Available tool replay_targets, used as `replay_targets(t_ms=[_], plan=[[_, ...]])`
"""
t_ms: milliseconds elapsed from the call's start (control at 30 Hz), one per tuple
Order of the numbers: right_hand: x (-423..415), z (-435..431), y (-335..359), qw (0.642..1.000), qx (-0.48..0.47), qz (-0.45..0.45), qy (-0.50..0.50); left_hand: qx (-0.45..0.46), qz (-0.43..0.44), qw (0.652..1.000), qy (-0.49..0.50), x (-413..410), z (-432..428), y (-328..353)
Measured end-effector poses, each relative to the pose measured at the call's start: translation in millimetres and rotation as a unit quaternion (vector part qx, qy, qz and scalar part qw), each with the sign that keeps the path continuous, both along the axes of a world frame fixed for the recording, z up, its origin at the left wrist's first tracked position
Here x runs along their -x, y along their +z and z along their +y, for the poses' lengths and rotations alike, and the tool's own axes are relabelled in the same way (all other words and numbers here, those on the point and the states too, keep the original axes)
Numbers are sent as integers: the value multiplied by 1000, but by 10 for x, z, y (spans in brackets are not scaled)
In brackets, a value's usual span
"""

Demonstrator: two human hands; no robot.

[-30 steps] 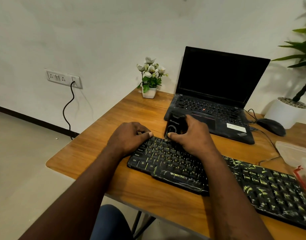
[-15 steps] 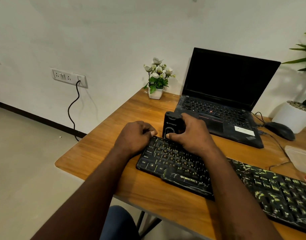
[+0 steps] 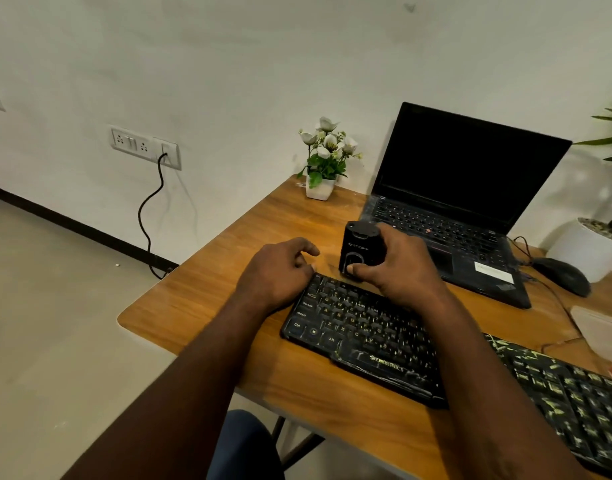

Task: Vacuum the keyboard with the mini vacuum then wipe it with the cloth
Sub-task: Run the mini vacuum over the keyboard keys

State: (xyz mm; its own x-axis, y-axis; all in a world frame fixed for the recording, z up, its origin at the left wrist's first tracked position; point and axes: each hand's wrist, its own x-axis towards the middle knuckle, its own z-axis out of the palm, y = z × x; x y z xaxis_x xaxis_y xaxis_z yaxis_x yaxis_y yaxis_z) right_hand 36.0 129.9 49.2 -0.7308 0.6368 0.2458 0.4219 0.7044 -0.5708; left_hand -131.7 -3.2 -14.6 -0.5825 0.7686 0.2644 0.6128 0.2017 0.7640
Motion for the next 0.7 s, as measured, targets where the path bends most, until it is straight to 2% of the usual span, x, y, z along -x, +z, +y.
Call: replay_targets(t_ms=[267, 400, 533, 633, 700], plan=[[-38, -167, -76, 997, 10, 53, 58, 25, -16, 1000, -8, -10, 5, 25], [15, -274, -112, 994, 11, 44, 103, 18, -26, 999, -17, -42, -10, 46], [-56, -260, -54, 988, 71, 48, 128, 17, -16, 1000, -17, -38, -6, 54], [-50, -265, -81, 994, 13, 56, 92, 14, -21, 1000, -19, -39, -3, 65], [-29, -322, -90, 994, 9, 58, 94, 5, -29, 999, -23, -78, -26, 97]])
